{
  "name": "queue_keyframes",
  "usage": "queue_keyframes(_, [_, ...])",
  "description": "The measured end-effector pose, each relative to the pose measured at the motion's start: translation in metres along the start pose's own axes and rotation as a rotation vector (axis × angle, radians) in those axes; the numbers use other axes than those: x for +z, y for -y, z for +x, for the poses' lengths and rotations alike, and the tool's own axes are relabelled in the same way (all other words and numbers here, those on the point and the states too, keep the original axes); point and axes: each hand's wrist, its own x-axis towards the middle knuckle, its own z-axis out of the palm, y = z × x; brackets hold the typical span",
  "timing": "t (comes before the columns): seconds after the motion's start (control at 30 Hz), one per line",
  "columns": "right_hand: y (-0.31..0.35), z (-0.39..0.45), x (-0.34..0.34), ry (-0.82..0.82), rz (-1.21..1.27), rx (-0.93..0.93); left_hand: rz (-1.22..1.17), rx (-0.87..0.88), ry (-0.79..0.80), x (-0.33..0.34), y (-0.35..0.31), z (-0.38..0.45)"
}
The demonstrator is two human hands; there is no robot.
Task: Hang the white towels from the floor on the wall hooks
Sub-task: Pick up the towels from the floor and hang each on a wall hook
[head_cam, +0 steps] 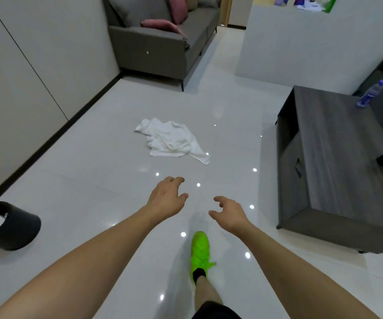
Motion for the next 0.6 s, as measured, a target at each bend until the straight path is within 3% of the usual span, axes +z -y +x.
queue_keyframes(0.3, [0.050,0.221,-0.062,0.168,0.038,0.025,0.033,-0.150,0.046,-0.050,0.024,0.202])
queue_keyframes(0.6, [0.083,0.384,-0.101,0.265,0.050,0.116,-0.055,-0.213,0.110,-0.058,0.037,0.369])
